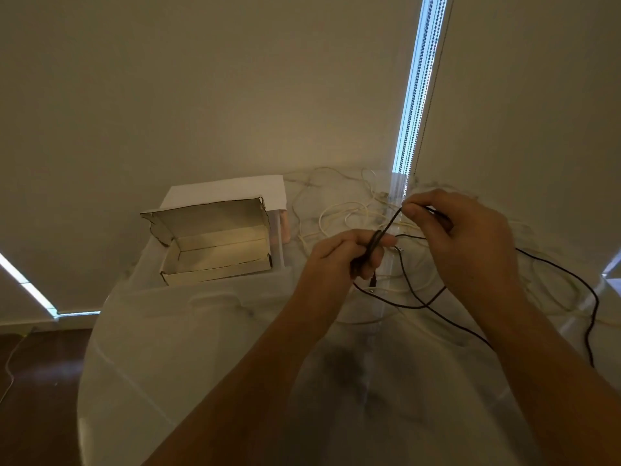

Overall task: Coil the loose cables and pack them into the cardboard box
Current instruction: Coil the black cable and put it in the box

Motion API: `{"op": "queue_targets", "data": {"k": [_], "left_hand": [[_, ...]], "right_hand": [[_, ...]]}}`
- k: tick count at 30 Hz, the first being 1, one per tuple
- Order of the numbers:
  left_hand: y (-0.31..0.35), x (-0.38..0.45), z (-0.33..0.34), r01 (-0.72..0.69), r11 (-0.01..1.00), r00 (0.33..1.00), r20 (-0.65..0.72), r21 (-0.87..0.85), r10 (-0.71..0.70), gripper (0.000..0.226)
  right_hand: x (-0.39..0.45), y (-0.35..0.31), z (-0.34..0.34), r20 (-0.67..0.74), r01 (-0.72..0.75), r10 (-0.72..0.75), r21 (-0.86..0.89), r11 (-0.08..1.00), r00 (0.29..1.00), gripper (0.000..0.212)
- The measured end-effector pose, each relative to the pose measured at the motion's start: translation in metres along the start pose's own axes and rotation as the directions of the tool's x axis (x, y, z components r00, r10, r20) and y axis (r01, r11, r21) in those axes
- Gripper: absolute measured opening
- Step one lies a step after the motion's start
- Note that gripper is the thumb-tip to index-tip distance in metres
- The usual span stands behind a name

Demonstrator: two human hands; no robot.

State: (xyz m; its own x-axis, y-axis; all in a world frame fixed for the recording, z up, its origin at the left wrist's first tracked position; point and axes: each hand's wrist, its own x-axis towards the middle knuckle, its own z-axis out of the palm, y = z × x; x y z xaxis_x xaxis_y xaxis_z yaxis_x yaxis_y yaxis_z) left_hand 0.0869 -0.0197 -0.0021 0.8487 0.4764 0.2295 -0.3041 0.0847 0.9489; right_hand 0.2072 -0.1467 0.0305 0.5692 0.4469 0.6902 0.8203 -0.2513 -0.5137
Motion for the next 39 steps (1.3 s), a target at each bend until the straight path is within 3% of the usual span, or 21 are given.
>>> {"op": "queue_targets", "data": {"k": [4,8,14,20,25,29,33,39], "left_hand": [[0.007,-0.004,-0.006,0.086,0.94,0.995,-0.011,-0.329,-0.095,0.038],[0.011,-0.004,-0.012,0.122,0.849,0.99,0.004,-0.513,-0.14,0.038],[0.015,0.0,-0.021,0.041,0.82,0.976,-0.151,-0.571,-0.154,0.036],[0.023,0.009,-0.041,-0.133,0.813,0.921,-0.375,-0.567,-0.111,0.025],[0.024,0.014,-0.057,-0.198,0.848,0.867,-0.492,-0.492,-0.083,0.023],[0.018,0.013,-0.043,-0.1,0.974,0.875,-0.483,-0.204,-0.012,0.027],[0.013,0.007,-0.035,-0.006,1.0,0.943,-0.333,0.03,0.016,0.032],[0.014,0.001,-0.018,0.002,0.982,0.987,-0.157,0.188,0.028,0.032]], "right_hand": [[-0.004,-0.001,0.007,0.097,-0.043,0.044,-0.013,0.999,0.994,0.021],[-0.011,-0.008,0.017,0.216,-0.019,0.031,-0.054,0.998,0.976,0.024],[-0.028,-0.026,0.034,0.385,0.05,-0.015,-0.082,0.995,0.923,0.033],[-0.04,-0.041,0.039,0.474,0.074,-0.067,0.004,0.997,0.878,0.028],[-0.044,-0.056,0.03,0.566,0.152,-0.168,0.075,0.985,0.807,0.026],[-0.044,-0.061,0.027,0.517,0.25,-0.253,0.078,0.965,0.818,0.024],[-0.037,-0.059,0.022,0.382,0.271,-0.287,0.097,0.958,0.879,0.018],[-0.021,-0.041,0.008,0.192,0.215,-0.218,0.036,0.976,0.957,0.021]]}}
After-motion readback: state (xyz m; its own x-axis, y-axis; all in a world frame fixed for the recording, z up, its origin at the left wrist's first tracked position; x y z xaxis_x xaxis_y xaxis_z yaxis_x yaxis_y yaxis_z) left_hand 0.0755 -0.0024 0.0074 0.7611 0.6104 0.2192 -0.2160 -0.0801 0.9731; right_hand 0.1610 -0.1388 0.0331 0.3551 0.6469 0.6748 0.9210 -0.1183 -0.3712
